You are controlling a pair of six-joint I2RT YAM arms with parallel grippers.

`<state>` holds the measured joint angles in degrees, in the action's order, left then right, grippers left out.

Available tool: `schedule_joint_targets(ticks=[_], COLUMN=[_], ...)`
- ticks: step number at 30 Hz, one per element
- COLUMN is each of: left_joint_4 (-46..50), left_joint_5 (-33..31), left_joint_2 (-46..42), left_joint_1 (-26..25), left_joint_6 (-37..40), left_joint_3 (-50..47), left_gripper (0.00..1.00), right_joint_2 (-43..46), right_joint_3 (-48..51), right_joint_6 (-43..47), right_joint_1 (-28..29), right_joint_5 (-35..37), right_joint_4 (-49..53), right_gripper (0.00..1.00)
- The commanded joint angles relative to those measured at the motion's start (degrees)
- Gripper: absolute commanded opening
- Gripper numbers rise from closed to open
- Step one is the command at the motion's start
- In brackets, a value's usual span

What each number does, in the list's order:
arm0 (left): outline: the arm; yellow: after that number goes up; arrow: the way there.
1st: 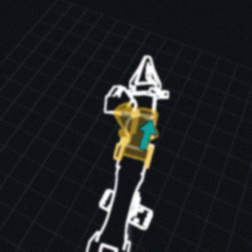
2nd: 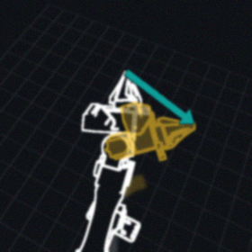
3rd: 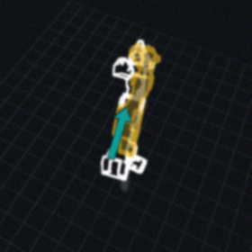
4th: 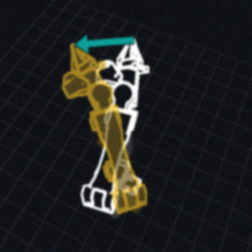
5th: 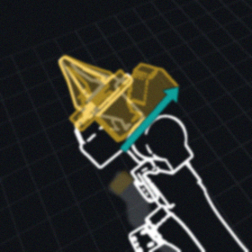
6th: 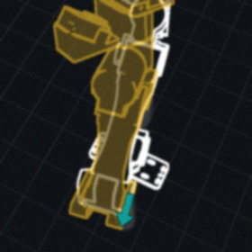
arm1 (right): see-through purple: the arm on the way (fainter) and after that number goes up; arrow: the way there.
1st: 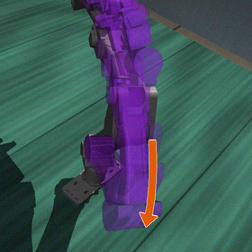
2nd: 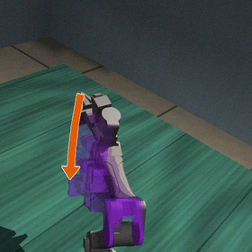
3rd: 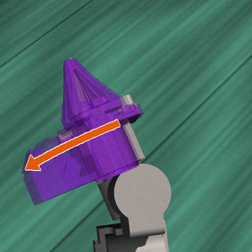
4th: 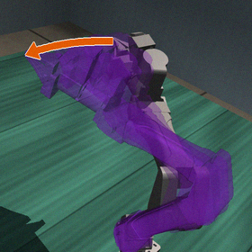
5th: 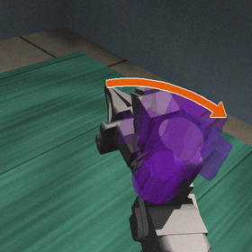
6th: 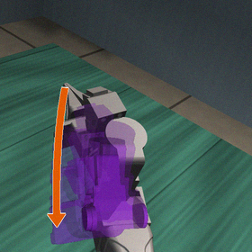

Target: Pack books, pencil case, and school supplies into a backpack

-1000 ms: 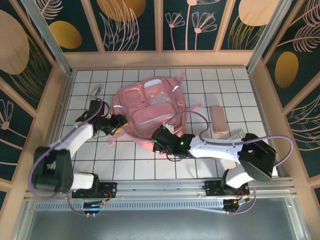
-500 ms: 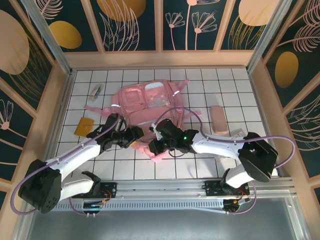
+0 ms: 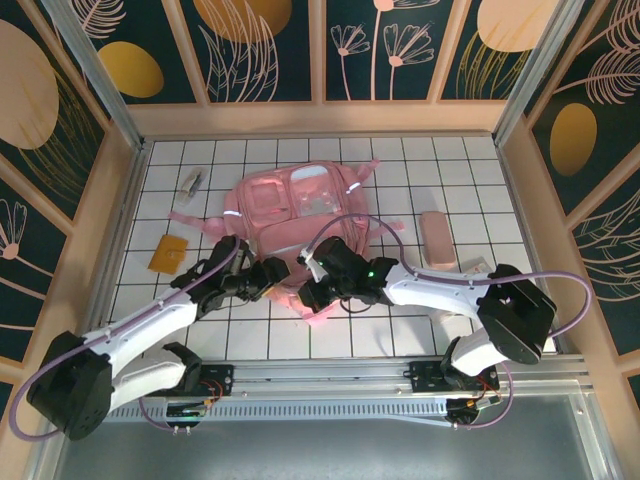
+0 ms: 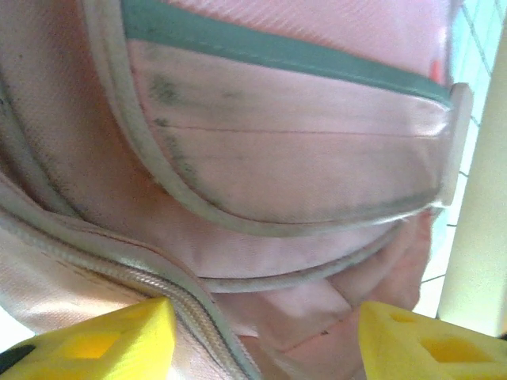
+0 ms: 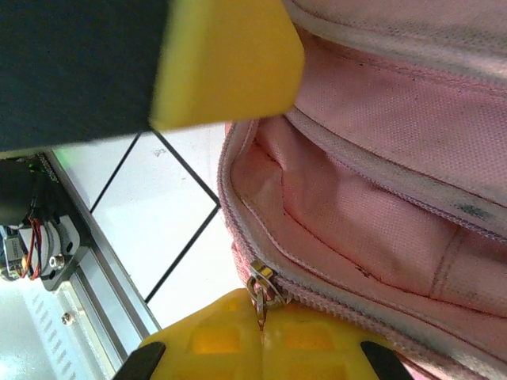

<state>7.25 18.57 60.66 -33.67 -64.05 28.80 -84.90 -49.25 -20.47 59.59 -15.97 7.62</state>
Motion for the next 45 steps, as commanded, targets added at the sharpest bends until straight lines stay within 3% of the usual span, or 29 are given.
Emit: schedule_joint_targets(ticks=[1, 9, 15, 22, 27, 39, 42, 45], left_joint_4=[14.01, 20.41, 22.05, 34.28, 28.55, 22.92, 19.64, 17.27], left_joint_5=[-1.30, -3.57, -6.61, -15.57, -13.08, -15.61, -13.81, -13.87], left_joint_2=[-2.84, -1.00, -0.53, -8.24, -9.89, -0.65, -0.28, -0.28], left_joint_1=[-0.65, -3.95, -4.03, -3.99, -3.94, -3.95, -3.95, -3.95], left_joint_6=[-16.58, -18.54, -21.27, -23.89, -27.30, -27.90, -30.07, -30.45], left_joint_3=[3.36, 3.84, 4.35, 4.45, -0.45, 5.53, 3.42, 1.17], left_gripper=[0.55, 0.60, 0.62, 0.64, 0.64, 0.63, 0.54, 0.20], right_joint_2=[1.19, -0.37, -2.31, -2.89, -2.88, -4.10, -4.03, -4.40], right_joint_3=[-3.81, -5.38, -6.76, -6.48, -6.45, -8.07, -7.93, -8.49], right_joint_6=[3.53, 5.99, 7.45, 7.44, 7.77, 9.69, 9.83, 9.31], right_joint_1=[0.52, 1.13, 2.32, 2.28, 2.58, 6.57, 7.29, 7.53], right_joint_5=[-1.23, -3.11, 0.67, 3.03, 1.56, 4.42, 5.52, 7.89], right_joint_4=[-1.38, -1.48, 0.82, 0.69, -0.18, 1.14, 1.23, 3.05], right_gripper=[0.00, 0.00, 0.00, 0.00, 0.00, 0.00, 0.00, 0.00])
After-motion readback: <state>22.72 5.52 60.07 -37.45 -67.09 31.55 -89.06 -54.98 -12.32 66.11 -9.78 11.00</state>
